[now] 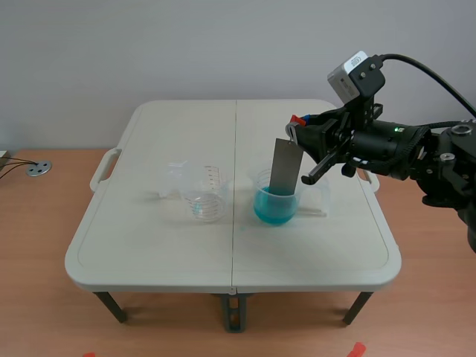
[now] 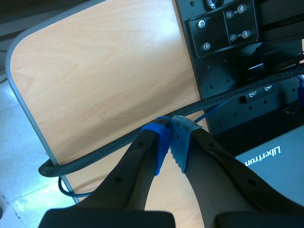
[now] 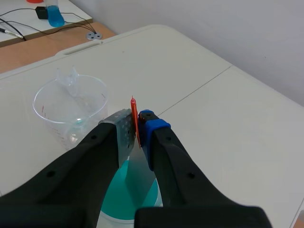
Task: Hold the metal plate by the orange handle, dip it into the blue solution, take it out and point at it, then put the plate back in the beaker on the left.
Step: 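Hold the plate still in the solution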
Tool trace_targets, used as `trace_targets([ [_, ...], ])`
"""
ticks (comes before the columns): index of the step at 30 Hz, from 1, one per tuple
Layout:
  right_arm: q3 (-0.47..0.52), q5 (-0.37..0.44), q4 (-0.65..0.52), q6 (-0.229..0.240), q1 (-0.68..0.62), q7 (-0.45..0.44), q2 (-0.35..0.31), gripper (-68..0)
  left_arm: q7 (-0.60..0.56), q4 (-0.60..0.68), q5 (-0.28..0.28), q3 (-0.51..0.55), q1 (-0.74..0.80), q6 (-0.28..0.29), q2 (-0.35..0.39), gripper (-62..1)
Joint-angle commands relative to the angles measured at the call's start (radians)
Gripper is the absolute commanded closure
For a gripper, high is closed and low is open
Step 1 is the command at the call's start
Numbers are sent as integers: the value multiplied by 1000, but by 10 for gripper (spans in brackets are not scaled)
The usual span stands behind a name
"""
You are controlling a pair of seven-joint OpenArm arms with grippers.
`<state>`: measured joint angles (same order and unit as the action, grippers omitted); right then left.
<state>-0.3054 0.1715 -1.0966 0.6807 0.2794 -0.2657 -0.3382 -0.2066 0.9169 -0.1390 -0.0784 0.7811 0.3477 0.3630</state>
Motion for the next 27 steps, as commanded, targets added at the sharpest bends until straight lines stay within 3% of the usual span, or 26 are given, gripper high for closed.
trace_targets([
  [1,-3,7,-6,2,17,-11,-3,-13,-3,11,-2,-2,2,6,-2,-16],
  [22,-3,7,-61,2,17,-10,-29,-13,24,11,-2,-2,3,6,-2,-16],
  [27,-2,8,-89,21,17,-9,-42,-13,23,11,-2,-2,2,6,-2,-16],
])
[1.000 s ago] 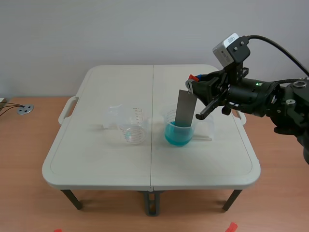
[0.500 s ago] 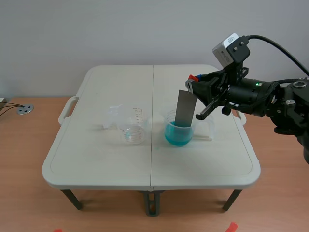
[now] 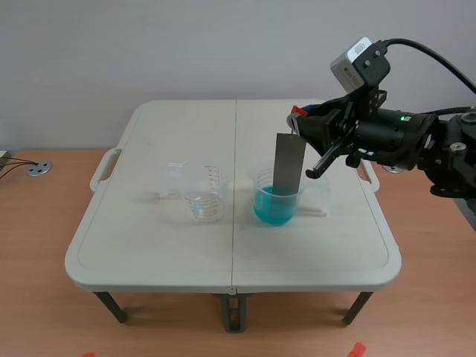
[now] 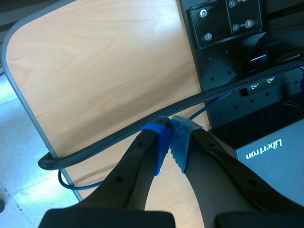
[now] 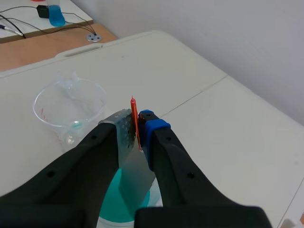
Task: Hold the metal plate by the orange handle, dip it into the blue solution, take it out and point at it, then put the plate back in the beaker on the left.
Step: 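Hold the plate still in the solution, then raise the plate and point at it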
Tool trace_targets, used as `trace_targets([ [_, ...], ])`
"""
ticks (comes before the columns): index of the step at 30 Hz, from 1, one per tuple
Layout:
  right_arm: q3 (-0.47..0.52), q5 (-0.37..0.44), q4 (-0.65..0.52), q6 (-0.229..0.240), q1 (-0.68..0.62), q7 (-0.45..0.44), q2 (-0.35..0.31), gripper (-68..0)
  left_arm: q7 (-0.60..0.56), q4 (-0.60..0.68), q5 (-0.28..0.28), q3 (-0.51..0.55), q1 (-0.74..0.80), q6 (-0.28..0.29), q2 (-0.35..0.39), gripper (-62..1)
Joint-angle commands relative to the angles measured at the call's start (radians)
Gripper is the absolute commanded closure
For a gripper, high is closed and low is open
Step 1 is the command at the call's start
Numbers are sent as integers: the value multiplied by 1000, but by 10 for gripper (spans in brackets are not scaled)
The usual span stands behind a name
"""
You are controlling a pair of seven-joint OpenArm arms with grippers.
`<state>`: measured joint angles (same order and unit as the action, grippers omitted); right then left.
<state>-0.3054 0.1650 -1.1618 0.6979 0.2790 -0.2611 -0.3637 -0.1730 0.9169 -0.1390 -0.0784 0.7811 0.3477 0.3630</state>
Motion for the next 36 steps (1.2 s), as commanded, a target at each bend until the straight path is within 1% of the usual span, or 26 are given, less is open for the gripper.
trace_targets([
  [1,-2,14,-30,4,17,-11,-19,-13,-11,11,-2,-2,2,6,-2,-16],
  [8,-1,22,-77,7,17,9,-32,-13,-11,11,-2,-2,2,6,-2,-16],
  [24,-1,30,-168,7,17,81,-33,-13,-19,12,-8,-2,4,6,1,-16],
  [26,1,34,-176,7,17,84,-33,-13,-25,12,-25,1,5,6,4,-16],
  [30,17,52,-196,7,17,98,-32,-13,-49,12,-40,2,9,6,21,-16],
  [34,34,55,-223,7,17,111,-32,-13,-98,30,-85,2,34,6,50,-16],
  [36,41,69,-235,7,17,125,-32,-13,-125,48,-108,4,53,6,71,-16],
])
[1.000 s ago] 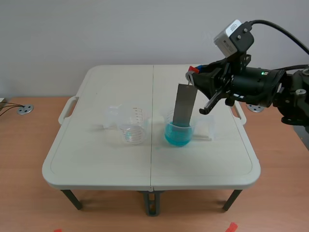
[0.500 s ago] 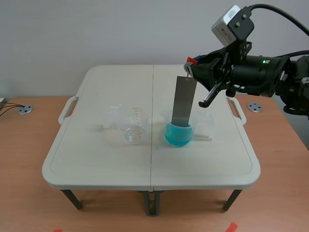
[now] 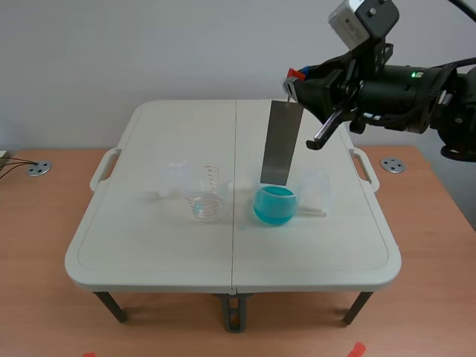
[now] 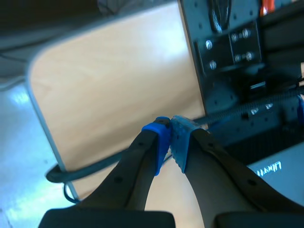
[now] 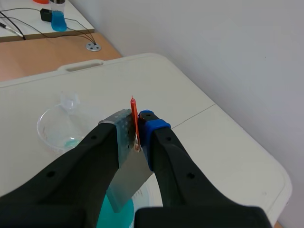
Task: Hold the metal plate by the orange handle, dip it into the blue solution, take it out and point at it, then put the plate back in the beaker on the left.
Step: 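Raise the plate and point at it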
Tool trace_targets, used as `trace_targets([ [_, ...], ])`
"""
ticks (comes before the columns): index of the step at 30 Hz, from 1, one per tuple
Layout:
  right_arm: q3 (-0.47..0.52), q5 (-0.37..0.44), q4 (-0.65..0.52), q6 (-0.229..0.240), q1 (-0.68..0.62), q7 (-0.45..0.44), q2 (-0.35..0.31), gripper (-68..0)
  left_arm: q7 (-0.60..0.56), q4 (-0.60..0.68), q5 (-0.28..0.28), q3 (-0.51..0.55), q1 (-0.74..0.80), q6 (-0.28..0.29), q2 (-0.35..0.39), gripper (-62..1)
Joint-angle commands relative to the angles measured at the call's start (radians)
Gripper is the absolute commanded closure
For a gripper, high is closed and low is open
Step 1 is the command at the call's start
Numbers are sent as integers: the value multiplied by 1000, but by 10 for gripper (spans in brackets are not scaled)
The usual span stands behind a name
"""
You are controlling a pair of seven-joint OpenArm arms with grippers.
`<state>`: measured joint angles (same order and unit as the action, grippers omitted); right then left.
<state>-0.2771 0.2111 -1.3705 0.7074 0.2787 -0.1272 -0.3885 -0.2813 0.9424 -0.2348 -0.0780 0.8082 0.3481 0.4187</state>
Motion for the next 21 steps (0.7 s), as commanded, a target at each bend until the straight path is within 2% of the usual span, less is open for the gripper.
trace_targets([
  [1,16,31,-32,-2,17,-2,-8,-13,-25,34,-25,10,37,5,26,-16],
  [6,26,57,-74,-2,17,36,-8,-13,-82,96,-86,89,94,5,71,-16],
  [16,43,108,-153,-2,17,105,-8,-13,-180,241,-236,311,206,25,188,-16],
  [21,43,135,-179,-3,17,133,-8,-13,-192,311,-252,381,200,48,269,-16],
])
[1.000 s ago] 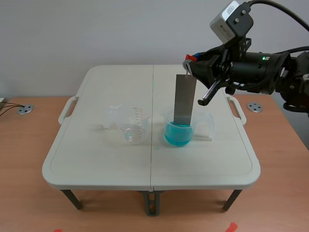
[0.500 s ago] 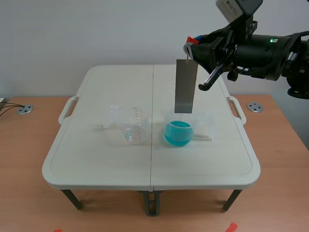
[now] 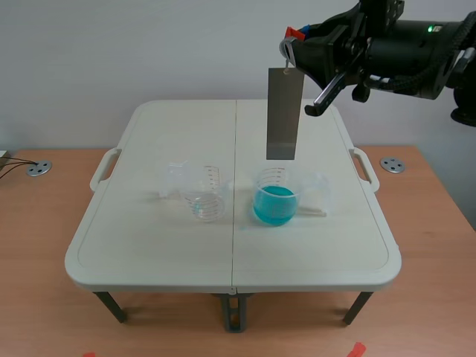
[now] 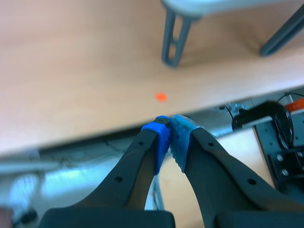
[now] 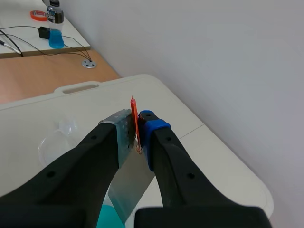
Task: Hold the metal plate by the orange handle, dip it into the blue solution, take it out and point at it, then put the plate back in the beaker on the left.
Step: 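Raise the plate and point at it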
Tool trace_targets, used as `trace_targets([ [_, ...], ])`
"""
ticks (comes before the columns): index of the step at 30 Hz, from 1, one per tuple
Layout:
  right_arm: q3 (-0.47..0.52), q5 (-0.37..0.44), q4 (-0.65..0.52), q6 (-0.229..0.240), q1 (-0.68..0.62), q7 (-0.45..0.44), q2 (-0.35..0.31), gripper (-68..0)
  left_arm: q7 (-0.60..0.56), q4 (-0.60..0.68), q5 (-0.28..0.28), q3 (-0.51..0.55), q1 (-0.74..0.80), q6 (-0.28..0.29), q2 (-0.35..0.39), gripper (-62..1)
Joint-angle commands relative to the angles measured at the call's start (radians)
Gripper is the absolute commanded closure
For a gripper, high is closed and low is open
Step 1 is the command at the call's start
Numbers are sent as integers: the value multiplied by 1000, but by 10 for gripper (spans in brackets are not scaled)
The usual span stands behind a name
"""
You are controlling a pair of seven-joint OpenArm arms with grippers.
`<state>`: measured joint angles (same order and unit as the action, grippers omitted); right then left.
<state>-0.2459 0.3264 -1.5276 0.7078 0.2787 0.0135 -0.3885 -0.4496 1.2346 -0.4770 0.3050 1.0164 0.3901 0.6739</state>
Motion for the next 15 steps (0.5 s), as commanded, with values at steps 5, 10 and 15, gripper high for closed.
trace_targets([
  [5,12,24,-36,-3,18,2,-8,-13,-29,83,-10,0,-79,26,102,-16],
  [10,12,26,-58,-3,18,12,-8,-13,-3,109,-9,0,-206,40,140,-16],
  [15,29,53,-72,-3,18,30,-7,-13,26,146,3,-3,-324,124,141,-16],
])
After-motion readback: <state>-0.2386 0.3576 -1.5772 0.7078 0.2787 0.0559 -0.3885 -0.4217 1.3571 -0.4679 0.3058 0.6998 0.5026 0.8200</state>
